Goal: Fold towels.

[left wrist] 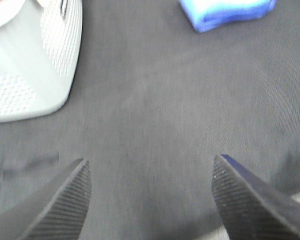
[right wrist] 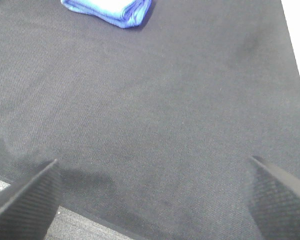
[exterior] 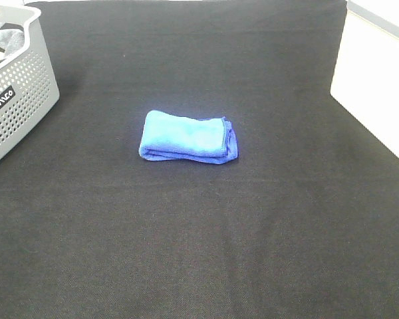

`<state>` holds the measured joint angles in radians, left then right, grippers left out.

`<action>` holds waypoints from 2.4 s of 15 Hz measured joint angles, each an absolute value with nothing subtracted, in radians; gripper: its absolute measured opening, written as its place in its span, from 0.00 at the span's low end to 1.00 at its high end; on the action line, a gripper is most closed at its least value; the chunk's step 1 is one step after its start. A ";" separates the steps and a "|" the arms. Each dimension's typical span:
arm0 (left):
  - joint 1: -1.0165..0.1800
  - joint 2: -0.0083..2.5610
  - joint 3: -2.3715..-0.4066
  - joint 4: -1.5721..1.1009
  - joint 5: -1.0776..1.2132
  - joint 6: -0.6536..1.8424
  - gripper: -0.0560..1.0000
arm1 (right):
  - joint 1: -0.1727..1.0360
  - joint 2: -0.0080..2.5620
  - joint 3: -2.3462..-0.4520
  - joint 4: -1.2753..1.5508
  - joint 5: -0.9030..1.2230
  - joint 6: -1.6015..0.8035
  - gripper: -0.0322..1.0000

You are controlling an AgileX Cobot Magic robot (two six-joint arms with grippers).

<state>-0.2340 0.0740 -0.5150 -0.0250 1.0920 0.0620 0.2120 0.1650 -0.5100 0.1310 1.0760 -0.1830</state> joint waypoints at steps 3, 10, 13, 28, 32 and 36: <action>-0.234 0.074 -0.500 -0.090 1.064 0.147 0.68 | 0.212 0.165 -0.510 0.132 1.074 -0.183 0.92; -0.234 0.074 -0.500 -0.109 1.060 0.176 0.68 | 0.212 0.165 -0.510 0.134 1.074 -0.184 0.92; -0.227 0.074 -0.500 -0.110 1.058 0.176 0.68 | 0.200 0.164 -0.510 0.136 1.074 -0.184 0.92; -0.033 -0.005 -0.500 -0.110 1.056 0.176 0.68 | -0.001 -0.003 -0.510 0.154 1.072 -0.184 0.92; -0.033 -0.005 -0.500 -0.109 1.056 0.176 0.68 | -0.001 -0.003 -0.510 0.154 1.072 -0.184 0.92; -0.033 -0.005 -0.500 -0.109 1.056 0.176 0.68 | -0.001 -0.003 -0.510 0.154 1.072 -0.184 0.92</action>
